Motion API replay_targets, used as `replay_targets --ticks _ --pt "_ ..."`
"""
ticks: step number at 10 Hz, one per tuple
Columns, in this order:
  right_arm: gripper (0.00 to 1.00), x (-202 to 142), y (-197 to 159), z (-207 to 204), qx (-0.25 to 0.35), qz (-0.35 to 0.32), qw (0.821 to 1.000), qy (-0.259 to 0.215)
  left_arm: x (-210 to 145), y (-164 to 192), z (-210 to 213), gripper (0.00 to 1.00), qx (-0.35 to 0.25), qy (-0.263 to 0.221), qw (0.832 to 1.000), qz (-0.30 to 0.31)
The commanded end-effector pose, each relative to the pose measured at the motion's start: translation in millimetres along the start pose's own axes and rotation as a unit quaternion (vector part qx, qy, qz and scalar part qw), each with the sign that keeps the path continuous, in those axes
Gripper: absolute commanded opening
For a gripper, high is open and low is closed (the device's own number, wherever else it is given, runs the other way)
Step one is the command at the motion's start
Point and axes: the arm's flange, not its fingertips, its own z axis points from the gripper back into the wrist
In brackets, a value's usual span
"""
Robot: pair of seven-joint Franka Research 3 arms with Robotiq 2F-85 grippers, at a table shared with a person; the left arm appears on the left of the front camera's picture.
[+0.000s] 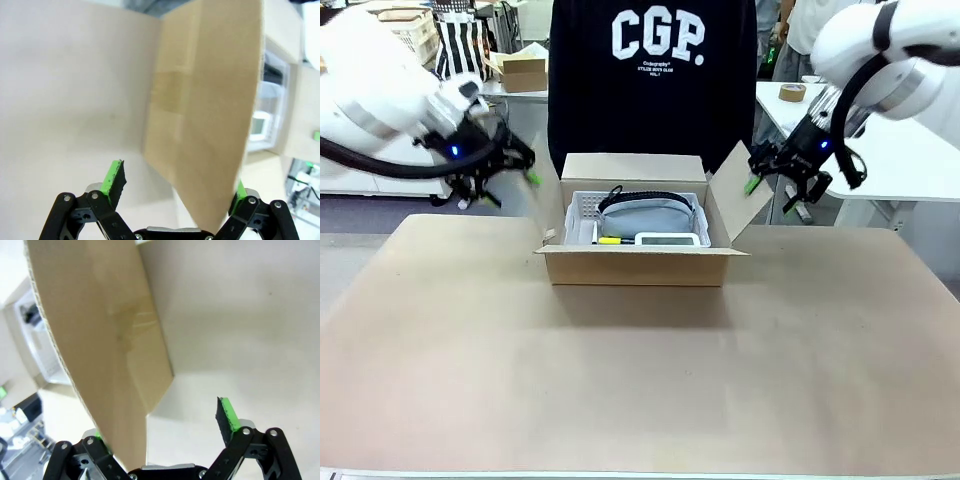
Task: Pack the gift set into the box.
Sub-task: Lift both hands away from the flaps of the Package Box.
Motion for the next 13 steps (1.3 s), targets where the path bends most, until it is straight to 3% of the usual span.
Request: replay_targets --ticks 1,3,4,5,6,7,8,9,10,13 --pt "1.0 -54.2 8.8 75.1 0.136 0.013 0.991 0.011 -24.9 -14.2 100.1 1.0 -0.134 0.001 0.99 -0.037" --pt "1.0 -120.3 -13.9 137.5 0.266 0.005 0.964 0.021 -61.5 7.1 169.9 1.0 -0.27 0.005 0.961 -0.059" --pt "1.0 -146.1 -39.0 163.3 0.328 0.002 0.944 0.028 -76.5 28.9 193.2 1.0 -0.35 0.034 0.934 -0.072" --pt "1.0 -159.1 -79.1 187.6 0.376 -0.007 0.926 0.036 -82.9 59.9 212.6 1.0 -0.416 0.027 0.907 -0.056" --pt "1.0 -154.1 -116.0 199.7 0.422 -0.008 0.905 0.06 -80.3 88.9 221.7 1.0 -0.469 0.024 0.883 -0.017" --pt "1.0 -143.1 -144.4 201.2 0.452 -0.018 0.889 0.07 -77.0 113.6 220.1 1.0 -0.49 0.031 0.871 0.007" --pt "1.0 -133.6 -161.2 197.2 0.482 0.001 0.872 0.087 -68.5 134.6 211.8 1.0 -0.473 0.046 0.88 0.015" --pt "1.0 -178.7 -124.5 215.9 0.42 -0.014 0.906 0.049 -55.3 148.6 193.5 1.0 -0.419 0.061 0.905 0.045" --pt "1.0 -178.7 -124.5 215.9 0.42 -0.014 0.906 0.049 -98.1 129.0 231.6 1.0 -0.488 0.021 0.873 -0.001" --pt "1.0 -178.7 -124.5 215.9 0.42 -0.014 0.906 0.049 -98.1 129.0 231.6 1.0 -0.488 0.021 0.873 -0.001"
